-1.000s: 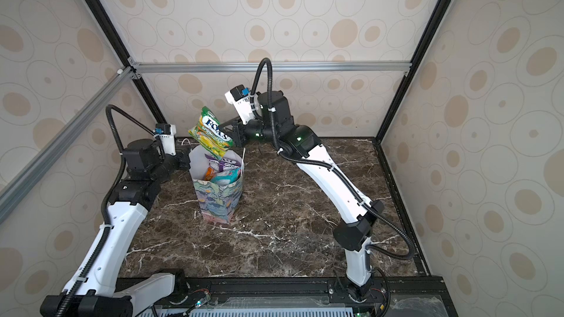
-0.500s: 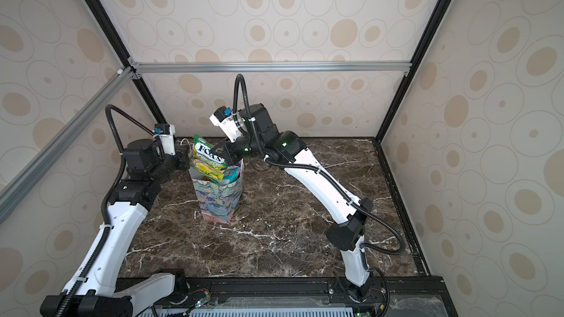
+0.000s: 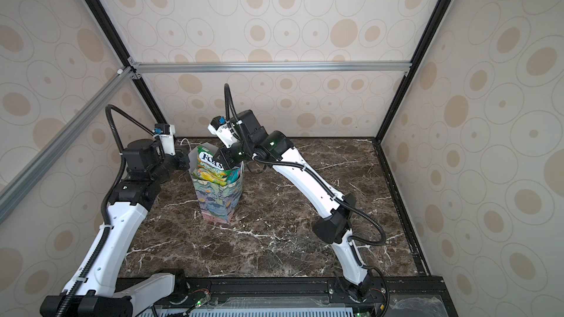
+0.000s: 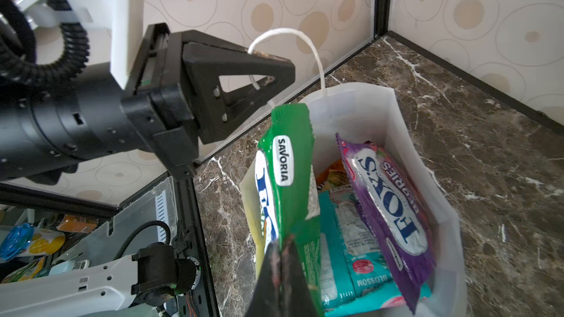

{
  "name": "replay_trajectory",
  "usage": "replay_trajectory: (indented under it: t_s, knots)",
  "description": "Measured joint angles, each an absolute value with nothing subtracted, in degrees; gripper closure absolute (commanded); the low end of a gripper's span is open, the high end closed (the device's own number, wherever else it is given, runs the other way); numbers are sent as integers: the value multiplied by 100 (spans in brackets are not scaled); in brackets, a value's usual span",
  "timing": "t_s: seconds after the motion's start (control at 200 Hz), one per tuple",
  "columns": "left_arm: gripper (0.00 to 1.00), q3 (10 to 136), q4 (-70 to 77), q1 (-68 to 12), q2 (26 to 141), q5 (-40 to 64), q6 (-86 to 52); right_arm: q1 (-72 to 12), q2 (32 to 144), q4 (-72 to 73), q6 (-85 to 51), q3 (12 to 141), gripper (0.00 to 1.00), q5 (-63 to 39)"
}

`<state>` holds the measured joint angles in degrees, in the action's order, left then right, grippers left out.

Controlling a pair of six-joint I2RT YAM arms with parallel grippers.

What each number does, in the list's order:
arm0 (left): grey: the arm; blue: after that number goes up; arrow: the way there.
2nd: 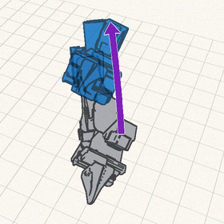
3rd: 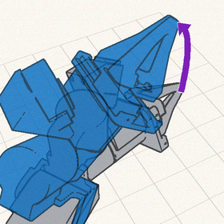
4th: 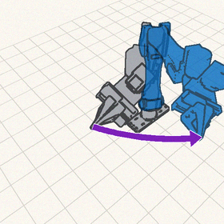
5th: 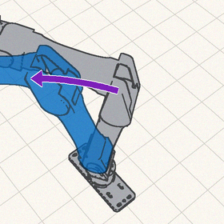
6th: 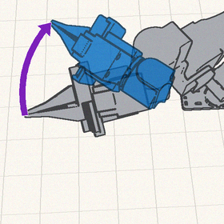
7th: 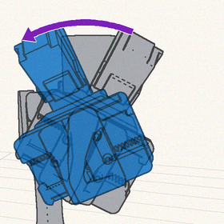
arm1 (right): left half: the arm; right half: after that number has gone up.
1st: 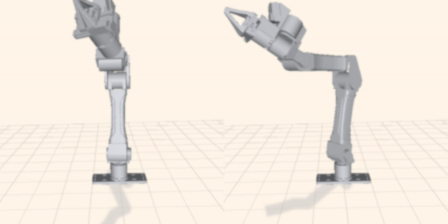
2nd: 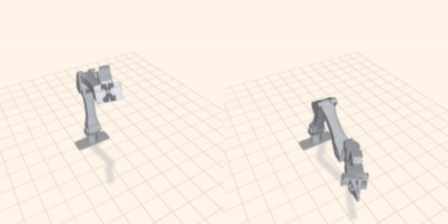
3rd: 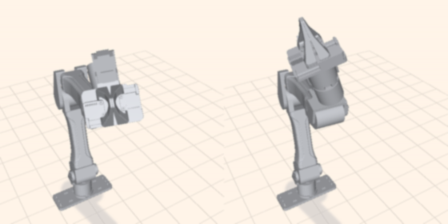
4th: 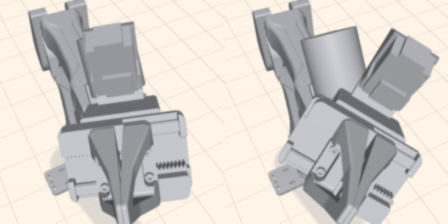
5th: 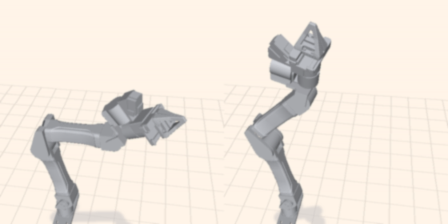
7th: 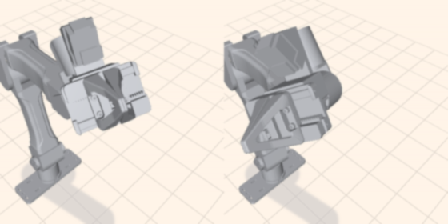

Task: Place the snacks into the paper bag
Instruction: Place the snack in the paper bag.

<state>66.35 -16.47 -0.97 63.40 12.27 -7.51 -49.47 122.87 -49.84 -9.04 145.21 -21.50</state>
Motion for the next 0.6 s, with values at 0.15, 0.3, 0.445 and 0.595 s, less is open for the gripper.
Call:
replay_trajectory:
  t_s: [0.15,0.3,0.445,0.595]
  knots:
    - [100,6635,-1647,-97,6340,1251,-751,-5011,12669,-5137,-722,14787,100,-1601]
    - [100,6635,-1647,-97,6340,1297,-751,-5225,13019,-5428,-305,15253,50,-762]
    - [100,6635,-1647,-95,6342,1413,-753,-5330,12750,-5380,-23,15146,30,-408]
    - [100,6635,-1645,-97,6344,1492,-753,-5321,12134,-5286,-36,14875,28,-196]
